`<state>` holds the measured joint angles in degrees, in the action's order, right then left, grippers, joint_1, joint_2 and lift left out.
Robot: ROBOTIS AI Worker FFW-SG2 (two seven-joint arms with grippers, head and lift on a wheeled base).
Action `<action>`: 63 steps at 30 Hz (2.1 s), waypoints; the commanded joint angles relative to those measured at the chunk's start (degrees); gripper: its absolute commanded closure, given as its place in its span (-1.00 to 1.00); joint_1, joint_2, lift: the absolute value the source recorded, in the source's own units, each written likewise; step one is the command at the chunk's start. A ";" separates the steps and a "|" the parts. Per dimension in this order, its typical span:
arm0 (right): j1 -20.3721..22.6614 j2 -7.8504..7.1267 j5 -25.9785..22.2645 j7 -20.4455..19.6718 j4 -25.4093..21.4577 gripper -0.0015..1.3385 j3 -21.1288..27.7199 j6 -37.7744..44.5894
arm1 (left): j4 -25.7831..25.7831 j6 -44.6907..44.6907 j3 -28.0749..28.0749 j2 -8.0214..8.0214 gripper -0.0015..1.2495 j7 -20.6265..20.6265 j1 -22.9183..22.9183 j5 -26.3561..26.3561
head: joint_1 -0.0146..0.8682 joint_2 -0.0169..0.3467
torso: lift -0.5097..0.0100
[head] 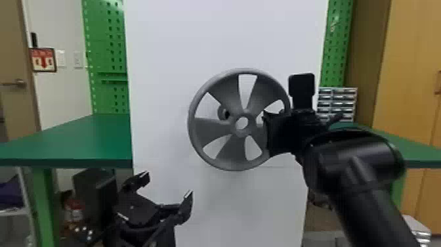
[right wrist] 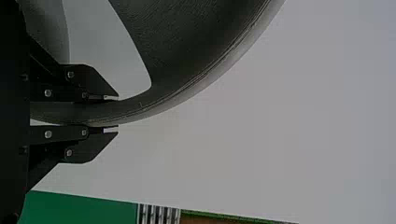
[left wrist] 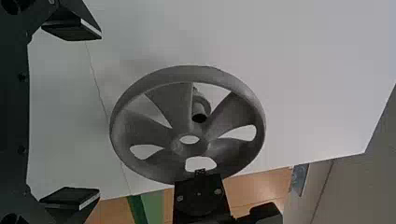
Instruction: Hold the wheel and insert it
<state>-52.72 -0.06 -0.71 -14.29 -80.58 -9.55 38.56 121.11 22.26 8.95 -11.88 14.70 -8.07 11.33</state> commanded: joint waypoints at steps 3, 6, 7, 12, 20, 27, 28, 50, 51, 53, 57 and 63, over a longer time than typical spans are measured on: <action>-0.37 0.11 -0.17 0.05 0.34 0.74 -0.73 0.20 | 0.01 -0.02 0.02 -0.16 -0.84 -0.02 -0.02 0.01 | -0.49 -0.86 | -0.74; -0.37 0.11 -1.32 0.05 0.34 0.74 -0.91 0.12 | 0.01 -0.02 0.02 -0.16 -0.84 -0.02 0.16 0.01 | -0.49 -0.86 | -0.74; -0.28 0.11 -1.40 0.05 0.34 0.74 -1.08 0.12 | 0.01 -0.02 0.02 -0.16 -0.84 -0.02 0.16 0.01 | -0.49 -0.86 | -0.74; -0.10 0.11 -2.02 0.05 0.16 0.74 -1.52 0.12 | 0.01 -0.02 -0.16 -0.25 -0.84 -0.02 0.33 0.01 | -0.49 -0.86 | -0.74; 1.65 0.11 -5.45 0.05 -3.35 0.75 -0.91 0.29 | 0.01 -0.02 -0.07 -0.25 -0.84 -0.02 0.60 -0.08 | -0.49 -0.86 | -0.74; 2.53 0.11 -6.77 0.05 -5.20 0.75 0.41 0.64 | 0.01 -0.02 -0.07 -0.42 -0.84 -0.02 0.69 -0.08 | -0.49 -0.86 | -0.74; 2.71 0.11 -6.85 0.05 -5.46 0.75 0.67 0.73 | 0.01 0.07 -0.07 -0.42 -0.84 -0.02 0.69 -0.08 | -0.49 -0.86 | -0.74; 0.77 0.11 -8.87 -0.83 -4.49 0.76 1.55 2.67 | -0.08 0.07 0.37 -0.51 -0.84 -0.02 0.33 -0.34 | -0.49 -0.86 | -0.74; 0.60 0.11 -8.87 -0.83 -4.49 0.76 1.47 2.93 | -0.08 0.07 0.37 -0.51 -0.84 -0.02 0.33 -0.34 | -0.49 -0.86 | -0.74; 0.34 0.11 -9.40 -0.83 -4.49 0.76 1.47 3.54 | -0.08 0.07 0.46 -0.51 -0.84 -0.02 0.25 -0.34 | -0.49 -0.86 | -0.74; 0.07 0.11 -10.28 -0.83 -4.49 0.76 1.47 4.16 | -0.34 0.07 0.55 -0.51 -0.84 -0.02 0.25 -0.34 | -0.49 -0.86 | -0.74; -0.54 0.11 -9.67 -2.24 -4.49 0.76 1.03 5.21 | -0.52 0.07 0.90 -0.60 -0.84 -0.02 -0.02 -0.34 | -0.49 -0.86 | -0.74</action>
<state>-52.87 -0.09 -10.85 -15.82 -85.08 -8.26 43.05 120.75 22.31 9.60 -12.42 14.68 -7.92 10.98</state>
